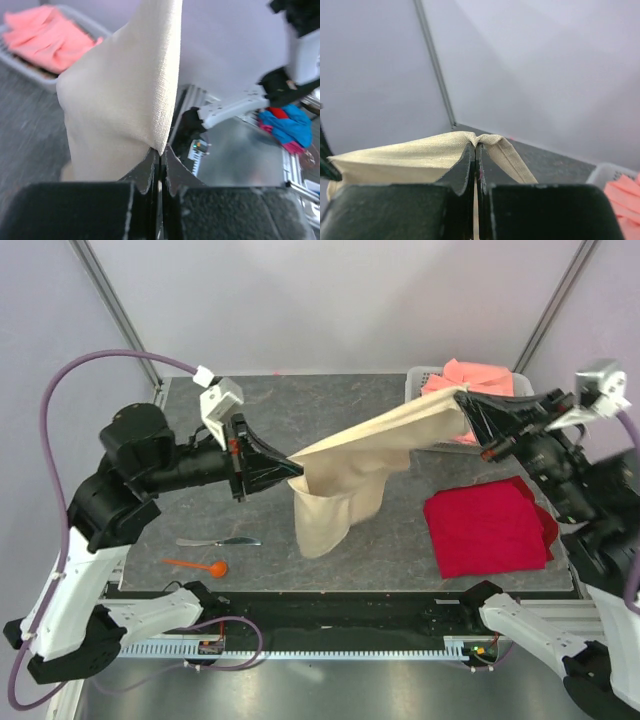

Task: Fold the napkin into a case and place the utensils inside
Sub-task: Flatten out the crumpled napkin at the center of the board.

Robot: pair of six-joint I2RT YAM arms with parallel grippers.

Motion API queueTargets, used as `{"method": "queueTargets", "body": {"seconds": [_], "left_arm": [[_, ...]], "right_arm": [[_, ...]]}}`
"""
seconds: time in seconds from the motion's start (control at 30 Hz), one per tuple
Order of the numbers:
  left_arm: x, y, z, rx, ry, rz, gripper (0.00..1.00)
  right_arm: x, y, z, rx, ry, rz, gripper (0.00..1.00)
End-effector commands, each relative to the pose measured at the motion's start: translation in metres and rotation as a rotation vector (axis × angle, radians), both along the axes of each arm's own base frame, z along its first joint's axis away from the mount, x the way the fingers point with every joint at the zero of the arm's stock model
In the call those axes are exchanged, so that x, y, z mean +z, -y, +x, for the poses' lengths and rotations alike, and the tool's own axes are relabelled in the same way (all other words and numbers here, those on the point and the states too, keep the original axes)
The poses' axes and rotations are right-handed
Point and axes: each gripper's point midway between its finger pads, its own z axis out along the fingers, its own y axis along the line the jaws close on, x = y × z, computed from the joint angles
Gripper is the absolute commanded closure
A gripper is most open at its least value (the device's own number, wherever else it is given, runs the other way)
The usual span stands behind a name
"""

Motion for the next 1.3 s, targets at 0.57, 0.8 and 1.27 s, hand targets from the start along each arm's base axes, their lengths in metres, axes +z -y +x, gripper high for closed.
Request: {"method": "queueTargets", "body": {"seconds": [0.57, 0.8, 1.27], "left_arm": [[-0.239, -0.091, 0.335, 0.806, -0.575, 0.415, 0.97], [-0.279, -0.118, 0.389, 0.942, -0.609, 0.531, 0.16], [-0.377, -0.053, 0.262, 0.748, -0.67, 0.709, 0.49]], "right_arm": [[-0.167, -0.095, 0.297, -0.265, -0.258, -0.153, 1.0], [-0.302, -0.119, 0.383, -0.337, -0.495, -0.338, 0.62], [-0.368, -0.095, 0.297, -0.272, -0.793, -0.385, 0.17]]}}
